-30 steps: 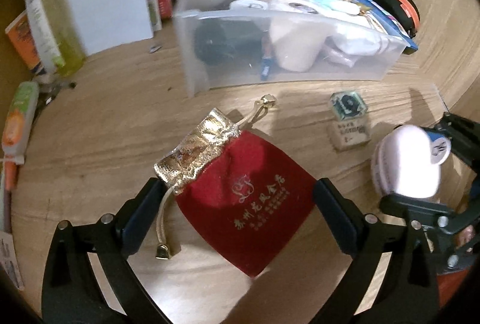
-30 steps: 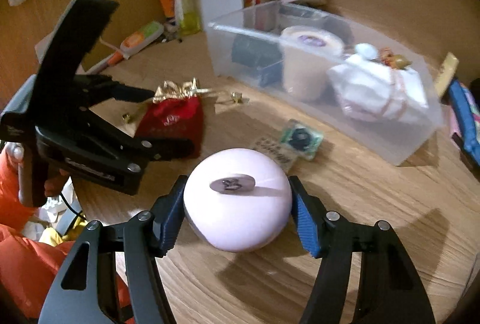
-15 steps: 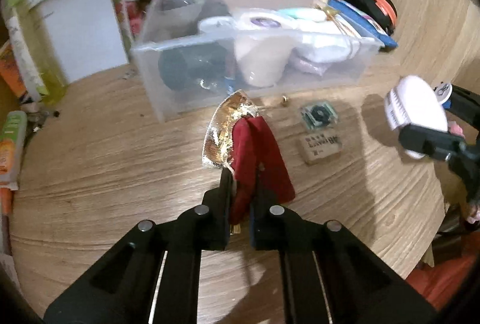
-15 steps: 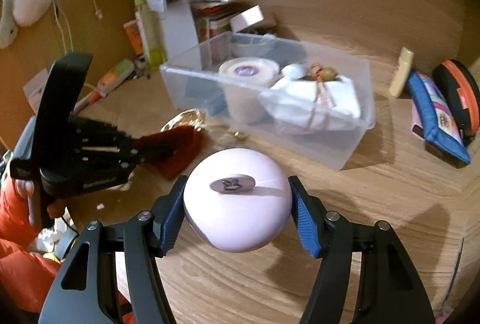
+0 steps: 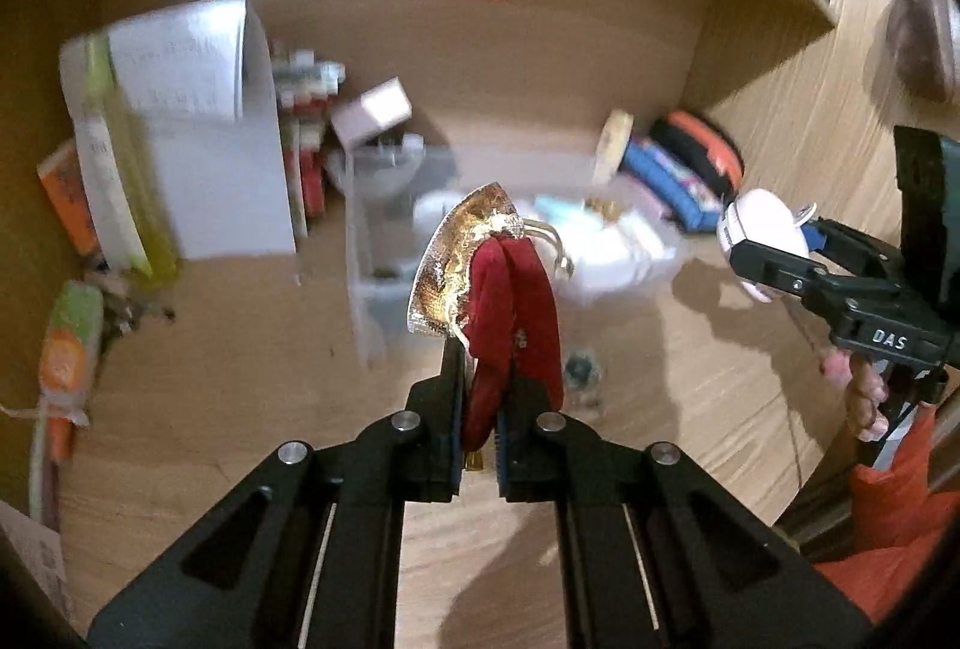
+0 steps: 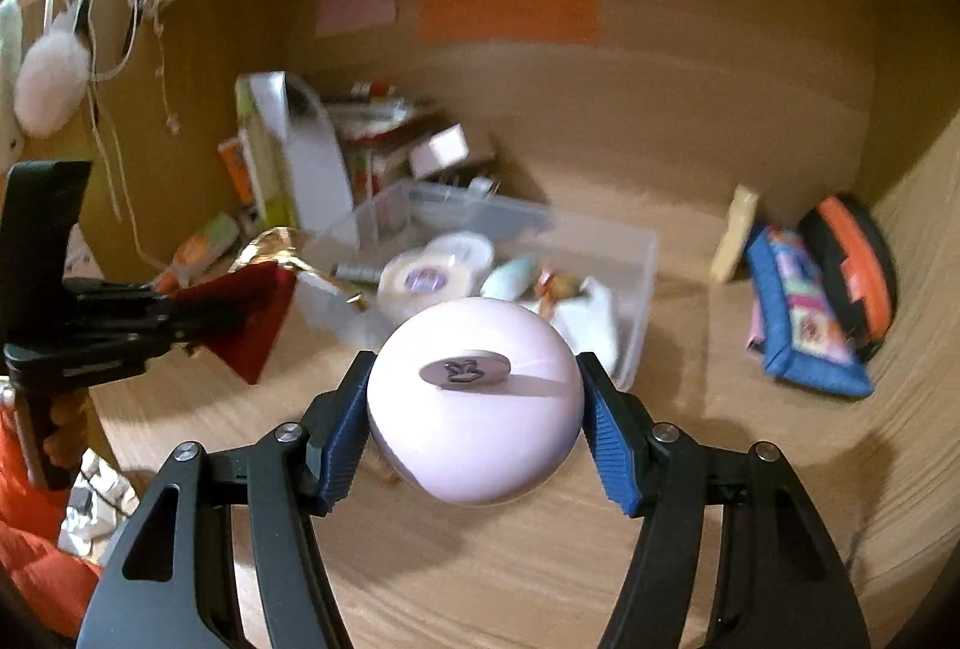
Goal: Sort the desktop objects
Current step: 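Lift and carry pouch in left tool while right tool carries pink case to bin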
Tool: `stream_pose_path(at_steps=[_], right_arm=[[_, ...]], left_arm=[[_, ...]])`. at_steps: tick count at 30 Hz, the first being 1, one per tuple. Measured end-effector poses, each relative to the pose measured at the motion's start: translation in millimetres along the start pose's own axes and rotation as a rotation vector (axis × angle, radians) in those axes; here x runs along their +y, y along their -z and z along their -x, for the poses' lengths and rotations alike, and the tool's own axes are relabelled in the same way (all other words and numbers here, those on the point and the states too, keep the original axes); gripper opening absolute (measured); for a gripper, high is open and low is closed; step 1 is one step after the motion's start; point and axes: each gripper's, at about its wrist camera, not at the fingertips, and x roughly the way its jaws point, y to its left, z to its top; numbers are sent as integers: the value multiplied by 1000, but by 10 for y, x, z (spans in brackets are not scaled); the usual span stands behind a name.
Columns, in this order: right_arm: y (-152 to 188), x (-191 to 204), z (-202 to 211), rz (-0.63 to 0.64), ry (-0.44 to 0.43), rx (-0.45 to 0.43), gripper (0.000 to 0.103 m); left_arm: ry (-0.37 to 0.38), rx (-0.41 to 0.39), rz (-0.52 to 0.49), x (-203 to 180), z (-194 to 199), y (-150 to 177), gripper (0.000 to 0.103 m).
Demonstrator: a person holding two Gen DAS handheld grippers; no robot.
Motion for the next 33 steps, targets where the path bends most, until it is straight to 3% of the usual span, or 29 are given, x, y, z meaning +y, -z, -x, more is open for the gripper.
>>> stream_pose_path(at_steps=[6,12,21,33], right_arm=[[-279,-45,137,17,47,-74,61],[-509,6,81,46,64,-104,61],[-740,6,-196,28,68,-107,61],[-813,-166,-725,-22,63,-30,61]], left_arm=[[-74,-110,-41,-79,159,-313,7],[-98,-147,-73,-147,133,-517,7],[-105,-135,-33,-76,-110,-721,7],[-110,-51,11,65,-609,-809,7]])
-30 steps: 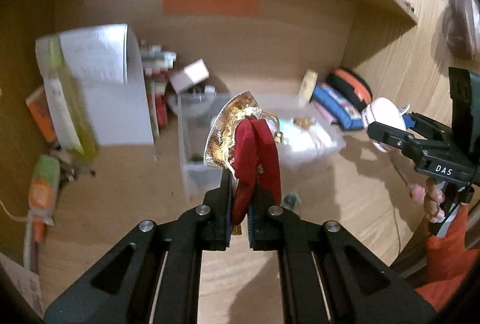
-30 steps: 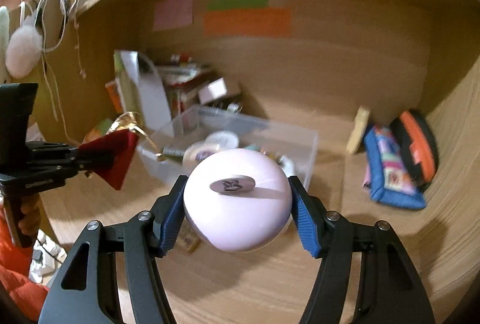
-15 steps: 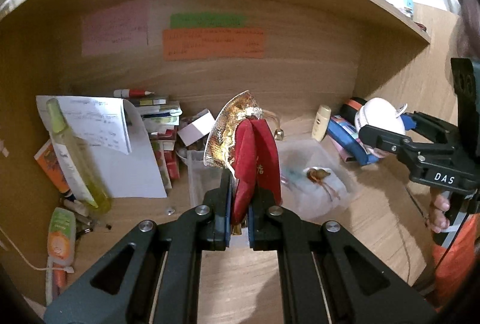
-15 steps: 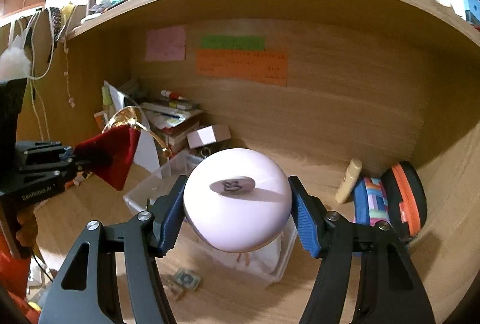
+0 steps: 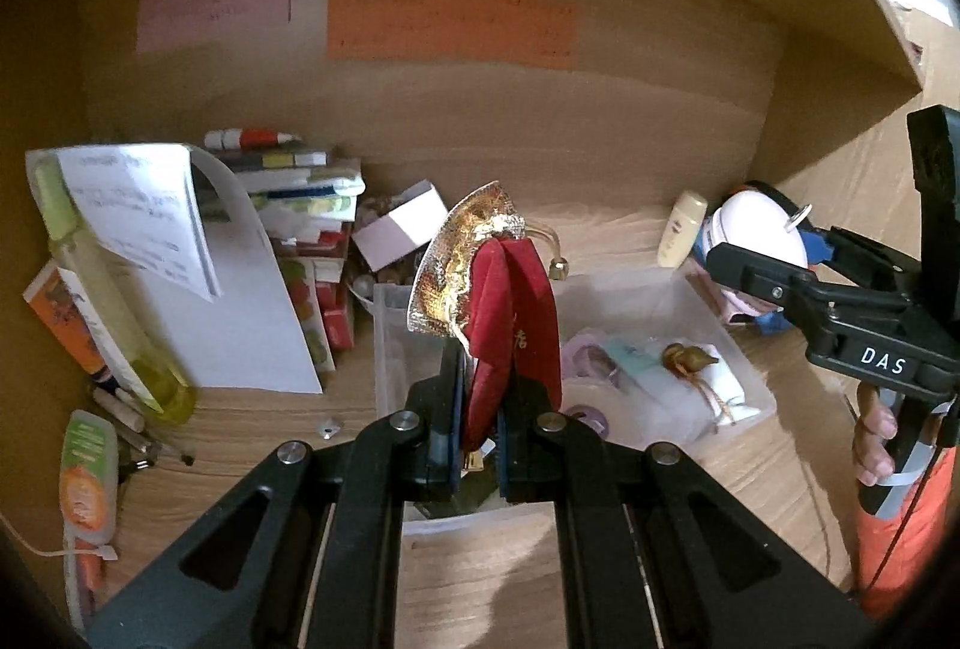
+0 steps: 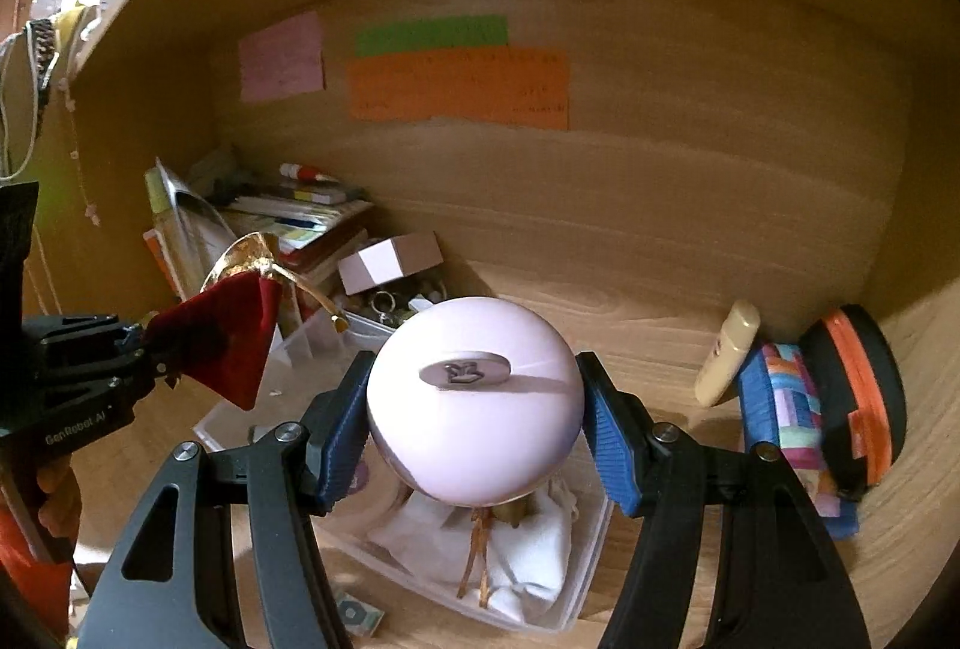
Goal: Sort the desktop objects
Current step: 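Lift and carry pouch in left tool while right tool carries pink case to bin, then open left tool releasing pouch into bin while right tool releases pink case there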
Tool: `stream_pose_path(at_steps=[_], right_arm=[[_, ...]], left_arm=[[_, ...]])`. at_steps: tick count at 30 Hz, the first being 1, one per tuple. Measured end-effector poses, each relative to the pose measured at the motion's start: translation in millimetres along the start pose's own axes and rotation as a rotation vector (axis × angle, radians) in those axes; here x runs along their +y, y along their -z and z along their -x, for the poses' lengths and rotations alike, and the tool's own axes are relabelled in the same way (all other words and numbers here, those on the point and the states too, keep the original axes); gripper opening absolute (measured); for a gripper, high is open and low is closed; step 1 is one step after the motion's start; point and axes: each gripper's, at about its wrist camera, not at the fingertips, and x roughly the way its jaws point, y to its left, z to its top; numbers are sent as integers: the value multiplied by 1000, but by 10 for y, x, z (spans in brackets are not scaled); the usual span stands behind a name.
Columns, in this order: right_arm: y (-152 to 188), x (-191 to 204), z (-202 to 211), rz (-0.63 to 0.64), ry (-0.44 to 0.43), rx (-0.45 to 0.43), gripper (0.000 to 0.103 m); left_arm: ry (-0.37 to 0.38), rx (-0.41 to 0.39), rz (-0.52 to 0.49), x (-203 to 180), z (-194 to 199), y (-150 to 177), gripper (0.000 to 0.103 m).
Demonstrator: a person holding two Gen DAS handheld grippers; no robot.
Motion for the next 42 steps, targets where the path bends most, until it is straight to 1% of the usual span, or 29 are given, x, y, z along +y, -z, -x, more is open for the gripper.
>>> stream_pose_path(at_steps=[6,13,19,21,23,25,27,30,31,32,35,39,42], right_arm=[[57,-51,-259,-3,15,45,61],[172,-271,-583,-47,36,120,61],[269,-364,-779,-61,57,176,61],[294,-371,-838,-62,59,191,61],[311,-371,-870,-60,64,202,61],[307,-370,-866,-60,61,195,61],[315,-362,-870,-53,62,203,61],[319,-356,-882,-51,75,214,61],[318,-355,-889,-50,85,217,61],[319,-346,-897,-42,93,224,61],[331,-333,-912,-34,94,241,62],[340,-298,-926,-17,103,247,62],[347,-260,-922,-5,107,246,67]], left_arm=[[2,47,7,-5,-236,37,7],[7,110,-5,-25,-564,114,7],[37,140,2,10,-697,157,8],[40,147,3,43,-740,159,9],[49,156,17,59,-756,167,13],[58,166,31,96,-760,174,14],[58,180,35,95,-797,182,19],[62,188,35,87,-786,197,20],[59,187,35,74,-800,190,24],[51,182,33,72,-784,191,31],[40,162,26,55,-745,188,40],[44,149,15,34,-709,182,43],[70,138,16,36,-656,177,53]])
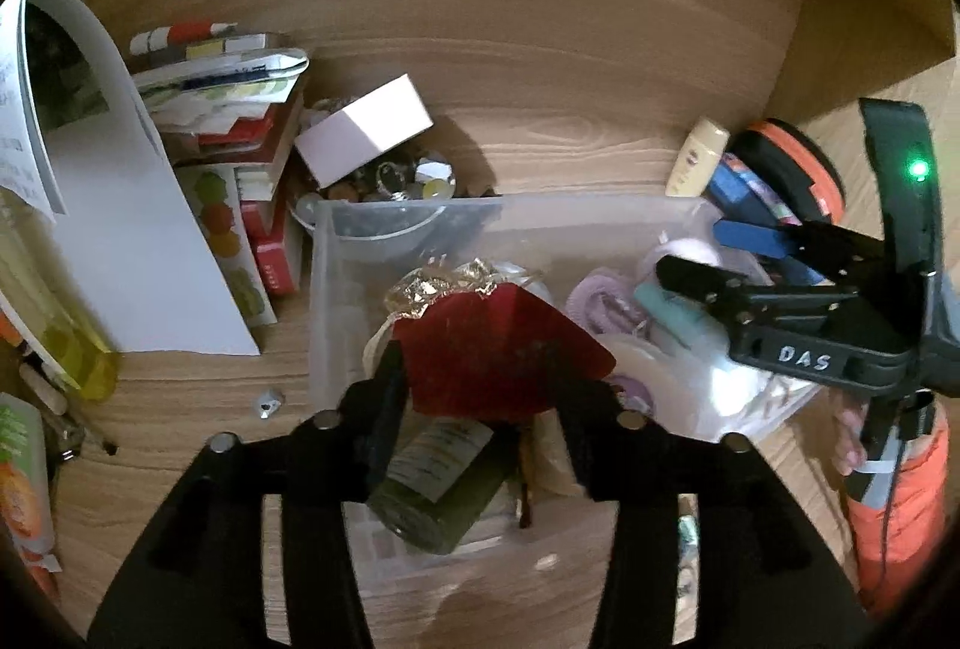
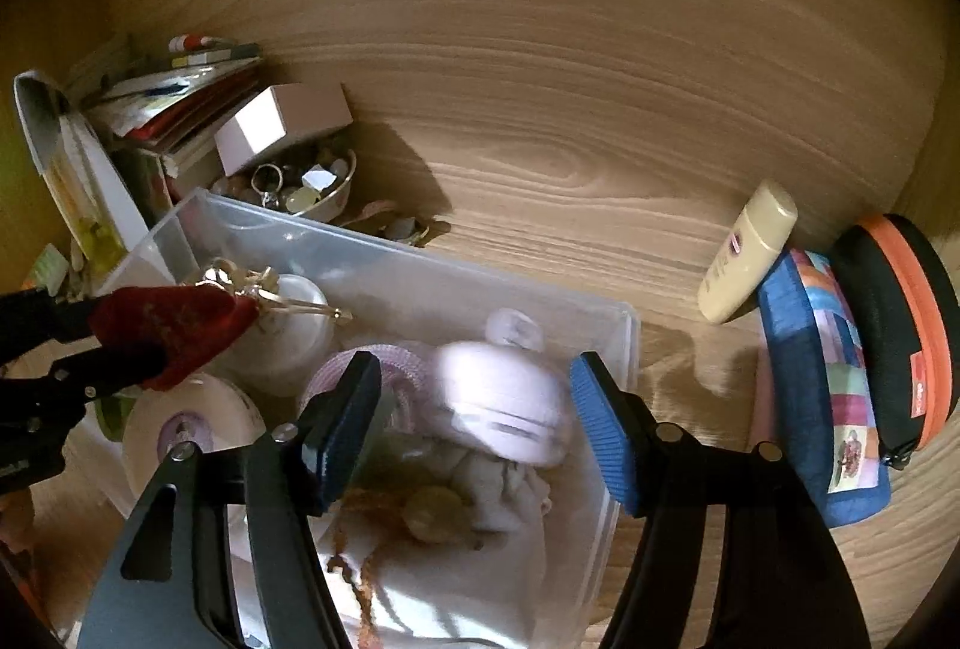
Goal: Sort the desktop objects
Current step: 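Open left tool releasing pouch into bin while right tool releases pink case there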
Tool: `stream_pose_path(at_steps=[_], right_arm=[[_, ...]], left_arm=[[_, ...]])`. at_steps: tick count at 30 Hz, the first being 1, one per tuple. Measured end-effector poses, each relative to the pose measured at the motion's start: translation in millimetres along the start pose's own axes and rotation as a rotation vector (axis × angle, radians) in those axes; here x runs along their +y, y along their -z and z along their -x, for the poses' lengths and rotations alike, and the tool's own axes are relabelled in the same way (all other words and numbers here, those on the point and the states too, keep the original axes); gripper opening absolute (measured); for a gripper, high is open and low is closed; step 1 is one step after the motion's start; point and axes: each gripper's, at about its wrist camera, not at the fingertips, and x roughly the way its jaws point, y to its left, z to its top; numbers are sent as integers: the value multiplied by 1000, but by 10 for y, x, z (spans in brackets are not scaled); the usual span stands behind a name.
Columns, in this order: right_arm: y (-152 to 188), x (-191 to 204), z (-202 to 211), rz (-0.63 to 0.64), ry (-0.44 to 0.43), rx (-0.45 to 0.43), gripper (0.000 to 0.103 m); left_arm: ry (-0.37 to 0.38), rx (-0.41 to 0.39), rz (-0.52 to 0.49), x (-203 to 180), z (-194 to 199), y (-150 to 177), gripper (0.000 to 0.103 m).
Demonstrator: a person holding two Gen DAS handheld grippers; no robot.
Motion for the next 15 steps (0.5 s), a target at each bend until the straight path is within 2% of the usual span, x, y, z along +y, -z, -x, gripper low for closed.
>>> stream_pose_path(at_steps=[3,7,15], right_arm=[[-9,33,70,9,12,-22,72],[-29,67,248,17,23,-60,75],[67,137,661,52,39,-132,82]], left_arm=[[11,-28,-19,-46,82,0,56],[30,-56,-45,-134,172,-10,66],[46,-88,-67,-231,412,-23,72]])
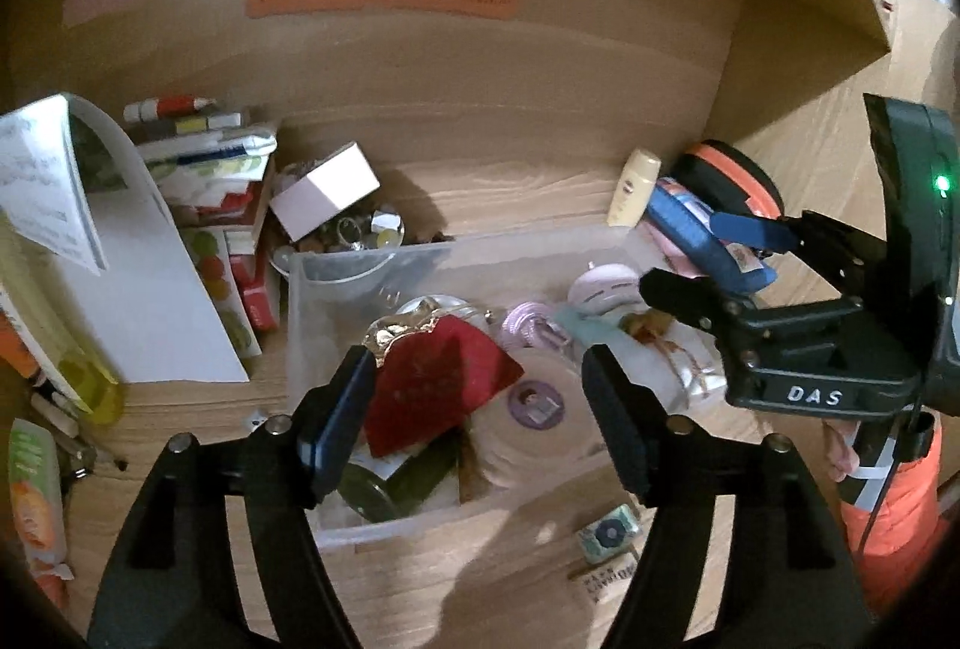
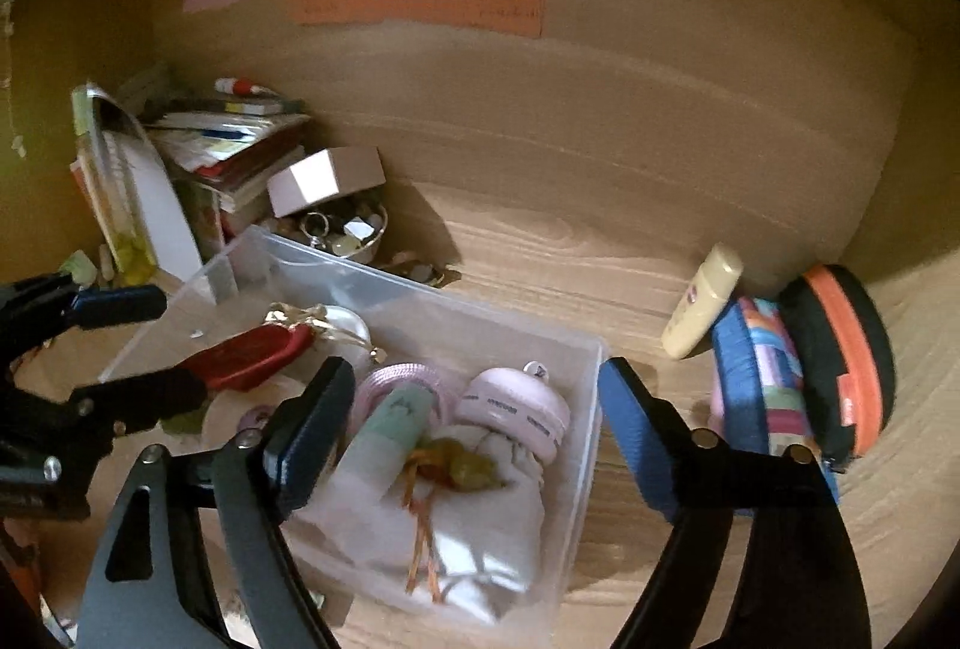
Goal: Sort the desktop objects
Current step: 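Open left tool releasing pouch into bin while right tool releases pink case there, then withdraw both tools and reach toward eraser and green chip, then grasp white eraser with left tool while right tool grasps green chip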
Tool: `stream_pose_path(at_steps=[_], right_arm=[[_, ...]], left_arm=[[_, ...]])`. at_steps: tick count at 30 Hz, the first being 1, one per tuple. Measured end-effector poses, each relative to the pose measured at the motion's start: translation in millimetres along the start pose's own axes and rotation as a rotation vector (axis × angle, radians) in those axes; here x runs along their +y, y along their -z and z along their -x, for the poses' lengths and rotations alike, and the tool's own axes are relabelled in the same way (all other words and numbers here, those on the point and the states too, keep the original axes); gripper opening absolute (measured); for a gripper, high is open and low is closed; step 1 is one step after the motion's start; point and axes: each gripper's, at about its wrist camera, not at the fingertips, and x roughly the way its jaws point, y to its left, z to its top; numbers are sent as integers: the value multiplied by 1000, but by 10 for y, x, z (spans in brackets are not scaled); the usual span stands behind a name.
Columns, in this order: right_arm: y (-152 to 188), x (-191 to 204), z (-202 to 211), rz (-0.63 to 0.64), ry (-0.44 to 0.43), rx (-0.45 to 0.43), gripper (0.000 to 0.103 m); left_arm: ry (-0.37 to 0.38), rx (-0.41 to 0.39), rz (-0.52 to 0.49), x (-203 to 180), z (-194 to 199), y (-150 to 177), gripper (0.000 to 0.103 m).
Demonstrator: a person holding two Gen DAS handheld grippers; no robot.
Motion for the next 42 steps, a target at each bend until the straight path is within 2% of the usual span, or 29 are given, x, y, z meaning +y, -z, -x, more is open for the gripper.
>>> stream_pose_path(at_steps=[7,13,19,22,30,33,35,37,39,42], right_arm=[[145,24,338,21,-6,-36,82],[412,101,494,30,-56,-20,83],[745,196,468,-8,-117,54,82],[858,272,399,-19,-150,99,82],[998,500,-75,-25,-232,242,80],[977,561,-186,-19,-261,272,71],[982,597,-258,-16,-276,296,57],[980,621,-263,-13,-276,287,52],[983,630,-270,-6,-283,295,38],[1012,618,-255,1,-285,284,38]], left_arm=[[-51,-30,-35,-46,311,96,82],[-89,11,-82,-106,421,329,83],[-54,109,-62,-76,338,682,83],[-59,147,-52,-57,298,844,83],[-37,229,-16,-7,209,1127,83],[-34,239,-16,-20,197,1181,83],[-21,247,-18,-52,177,1200,83],[-11,253,-28,-92,159,1206,83],[3,260,-43,-141,133,1208,83],[23,269,-75,-258,82,1196,83]])
